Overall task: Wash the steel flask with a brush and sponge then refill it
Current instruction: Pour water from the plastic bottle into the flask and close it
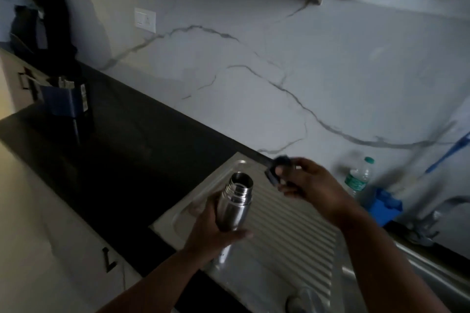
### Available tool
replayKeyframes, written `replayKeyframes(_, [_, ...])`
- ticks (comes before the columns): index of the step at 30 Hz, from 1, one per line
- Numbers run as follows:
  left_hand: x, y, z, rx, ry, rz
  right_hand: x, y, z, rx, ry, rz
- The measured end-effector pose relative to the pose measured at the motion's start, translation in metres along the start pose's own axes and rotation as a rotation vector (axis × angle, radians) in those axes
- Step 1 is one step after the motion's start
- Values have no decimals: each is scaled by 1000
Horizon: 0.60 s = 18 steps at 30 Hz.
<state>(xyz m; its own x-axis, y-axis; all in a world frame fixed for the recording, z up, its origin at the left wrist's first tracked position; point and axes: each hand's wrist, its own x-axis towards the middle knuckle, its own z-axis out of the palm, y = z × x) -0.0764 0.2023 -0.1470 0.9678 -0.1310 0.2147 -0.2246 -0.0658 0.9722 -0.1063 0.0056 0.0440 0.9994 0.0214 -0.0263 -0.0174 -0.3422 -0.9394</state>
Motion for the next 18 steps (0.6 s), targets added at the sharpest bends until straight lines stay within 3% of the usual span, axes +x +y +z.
replayKeyframes(2, [1,-1,6,-34,24,-33,1,-33,9,23,-35,-59])
replayKeyframes(6, [3,-7,7,-24,-8,-51,11,-49,43,-406,-78,-41])
replayKeyframes(12, [2,-8,8,-1,-4,-13,15,-54,63,-831,-167,32])
replayKeyframes(18, [1,-6,8,2,8,17,11,-63,80,-1074,6,10])
